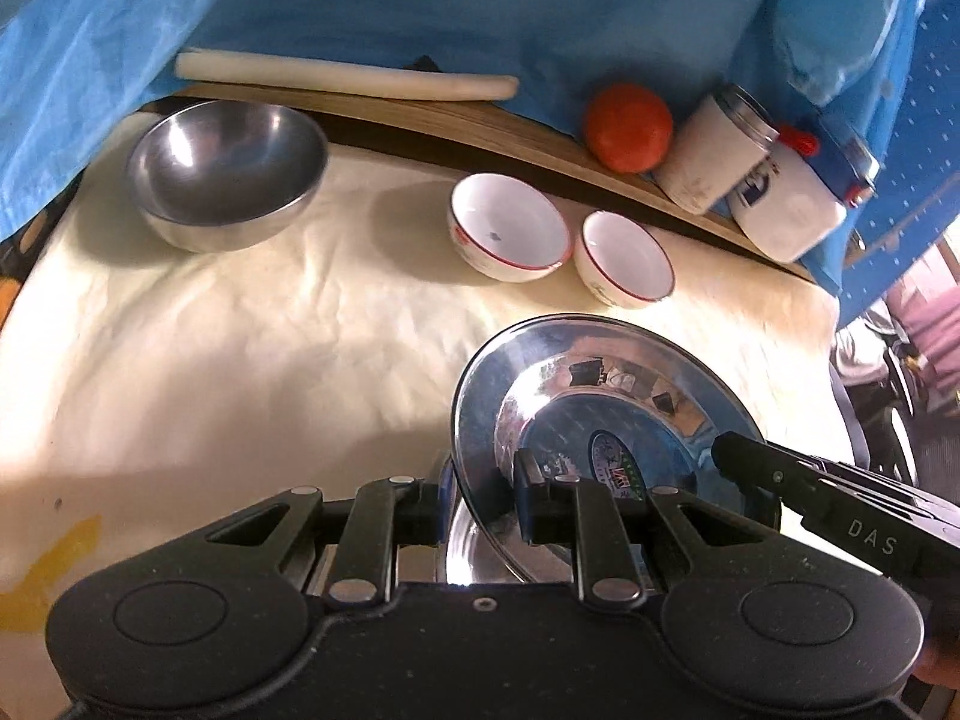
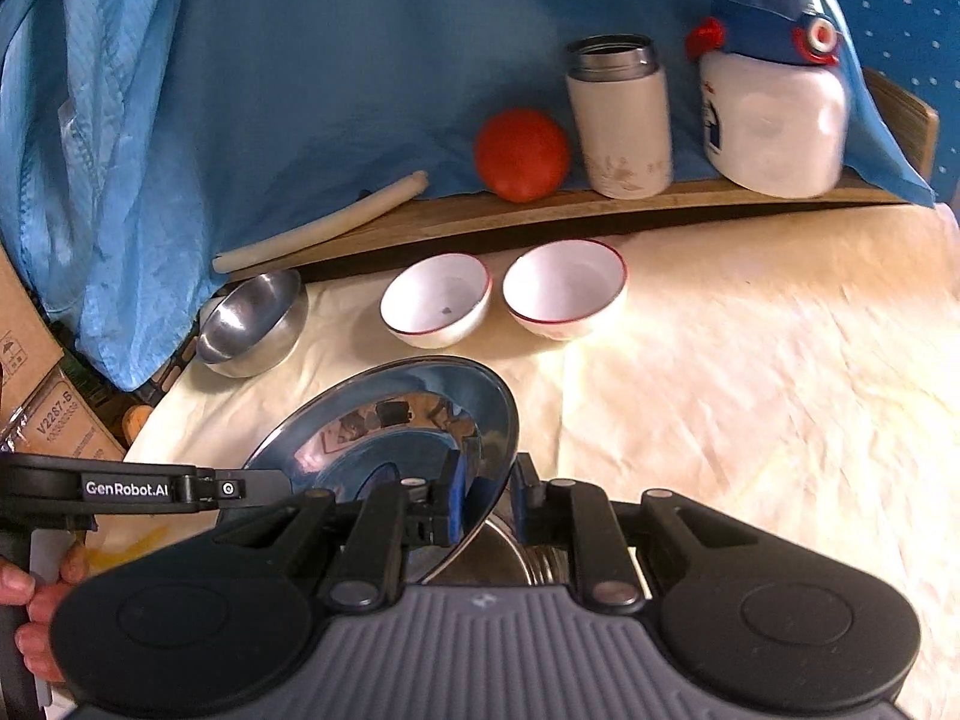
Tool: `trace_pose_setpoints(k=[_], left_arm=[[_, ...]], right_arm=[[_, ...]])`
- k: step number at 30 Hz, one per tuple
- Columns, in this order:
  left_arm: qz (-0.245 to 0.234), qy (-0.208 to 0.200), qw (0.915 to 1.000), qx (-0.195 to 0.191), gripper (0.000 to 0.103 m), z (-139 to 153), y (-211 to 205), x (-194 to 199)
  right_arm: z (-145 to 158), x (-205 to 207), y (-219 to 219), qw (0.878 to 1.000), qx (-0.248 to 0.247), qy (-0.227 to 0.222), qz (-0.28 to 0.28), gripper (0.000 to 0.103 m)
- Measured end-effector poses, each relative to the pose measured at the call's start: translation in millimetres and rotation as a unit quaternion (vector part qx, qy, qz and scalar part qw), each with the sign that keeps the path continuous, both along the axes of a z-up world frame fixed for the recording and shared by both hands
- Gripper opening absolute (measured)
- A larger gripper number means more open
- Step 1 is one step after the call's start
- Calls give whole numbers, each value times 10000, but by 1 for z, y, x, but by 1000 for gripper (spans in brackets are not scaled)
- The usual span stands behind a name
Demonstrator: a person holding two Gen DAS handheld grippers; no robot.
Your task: Organize plates and bowls
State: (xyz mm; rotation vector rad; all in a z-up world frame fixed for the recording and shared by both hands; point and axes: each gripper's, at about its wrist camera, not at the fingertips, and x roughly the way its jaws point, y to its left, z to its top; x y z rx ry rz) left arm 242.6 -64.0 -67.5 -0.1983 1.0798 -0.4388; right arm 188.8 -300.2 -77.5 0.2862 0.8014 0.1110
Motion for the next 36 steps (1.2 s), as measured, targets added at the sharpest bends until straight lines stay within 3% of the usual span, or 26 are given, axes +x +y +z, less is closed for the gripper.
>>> trace_pose_setpoints(k=[36], left_arm=[[-1113,-17,9928,437,27,-9,-11,-21]], right_arm=[[-13,-25,-4,9993,-93,348,86,20]])
